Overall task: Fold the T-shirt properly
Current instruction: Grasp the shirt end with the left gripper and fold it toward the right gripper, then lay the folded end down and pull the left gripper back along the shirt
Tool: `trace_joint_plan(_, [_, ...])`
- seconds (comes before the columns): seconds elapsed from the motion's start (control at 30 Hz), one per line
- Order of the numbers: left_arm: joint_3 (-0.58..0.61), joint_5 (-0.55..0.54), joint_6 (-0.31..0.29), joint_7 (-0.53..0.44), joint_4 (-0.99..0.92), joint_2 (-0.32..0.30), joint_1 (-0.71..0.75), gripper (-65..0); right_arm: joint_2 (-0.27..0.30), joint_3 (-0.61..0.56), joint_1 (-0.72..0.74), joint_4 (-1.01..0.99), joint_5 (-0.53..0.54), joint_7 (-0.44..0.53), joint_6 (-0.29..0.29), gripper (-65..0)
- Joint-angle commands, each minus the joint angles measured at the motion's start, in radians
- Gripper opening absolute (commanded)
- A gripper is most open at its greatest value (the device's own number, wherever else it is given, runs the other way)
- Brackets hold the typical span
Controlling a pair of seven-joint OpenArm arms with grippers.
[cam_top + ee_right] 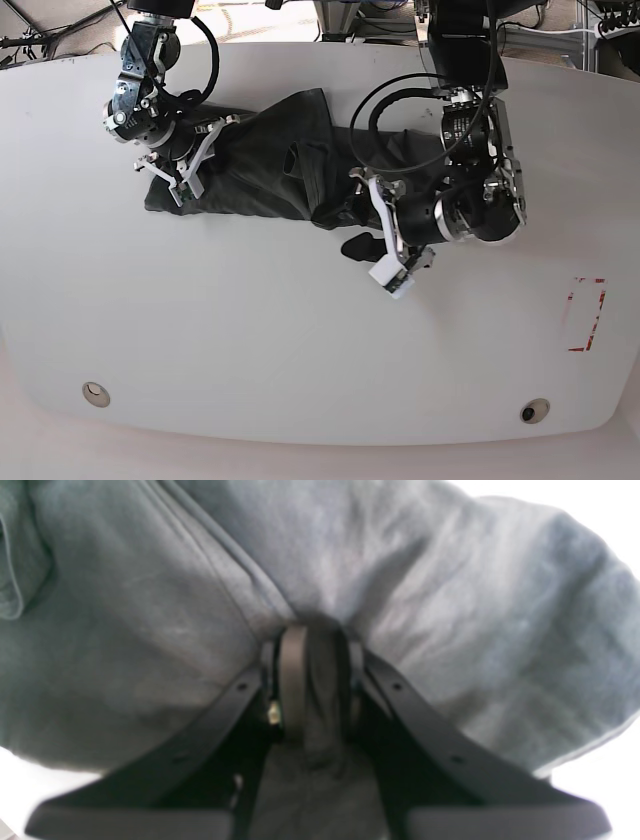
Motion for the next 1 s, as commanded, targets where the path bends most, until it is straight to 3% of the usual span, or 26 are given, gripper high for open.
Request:
trace_joint_plan(0.0, [-0.070,-0.004,-0.001,-0.013,0.004,-0.068,-0.023,-26.4,0.004,0.002,0.013,0.012,0.006,0.004,0.002,-54.7])
trace_joint_plan(0.23, [-0.171,-0.011,-0.001,-0.013,-0.108,-0.173,-0.023,-26.4,0.004,0.002,0.019,0.015,0.006,0.004,0.002,-54.7])
trace_joint_plan(0.47, [-0.166,-0.097,-0.001,-0.013,-0.203,-0.194,-0.020,-26.4,0.004,0.002,0.022,0.012,0.006,0.004,0.002,-54.7])
trace_joint_plan(0.97, [0.181,-0.334,-0.001,-0.013,-0.343,-0.194,-0.026,-26.5,0.004,0.002,0.024,0.011,0.003,0.004,0.002,-54.7])
